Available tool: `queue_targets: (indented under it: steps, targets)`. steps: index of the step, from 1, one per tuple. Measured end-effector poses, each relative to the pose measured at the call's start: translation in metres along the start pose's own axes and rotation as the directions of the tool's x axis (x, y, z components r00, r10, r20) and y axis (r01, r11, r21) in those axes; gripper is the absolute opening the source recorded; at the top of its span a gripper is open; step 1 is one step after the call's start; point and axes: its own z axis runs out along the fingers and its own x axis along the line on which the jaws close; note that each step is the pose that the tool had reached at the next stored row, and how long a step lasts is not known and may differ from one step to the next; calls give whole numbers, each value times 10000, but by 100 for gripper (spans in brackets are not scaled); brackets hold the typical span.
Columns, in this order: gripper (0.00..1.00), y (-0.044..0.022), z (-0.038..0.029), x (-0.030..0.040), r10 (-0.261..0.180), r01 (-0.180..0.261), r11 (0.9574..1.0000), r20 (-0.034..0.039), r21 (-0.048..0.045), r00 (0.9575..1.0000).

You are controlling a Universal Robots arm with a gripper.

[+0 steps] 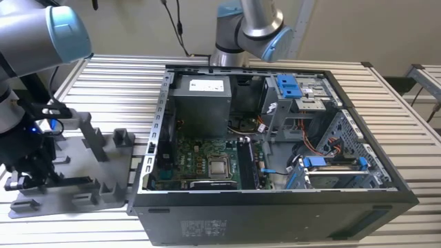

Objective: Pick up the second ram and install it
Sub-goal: 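Pick up the second ram and move it above second insertion slot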

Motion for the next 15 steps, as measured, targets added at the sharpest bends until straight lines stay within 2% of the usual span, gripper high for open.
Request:
queue_targets:
  steps: [11,15]
  targets:
    - [14,0,-168,1,0,0,10000,0,1,10000]
    - [14,0,-183,1,76,-76,10000,10,4,10000]
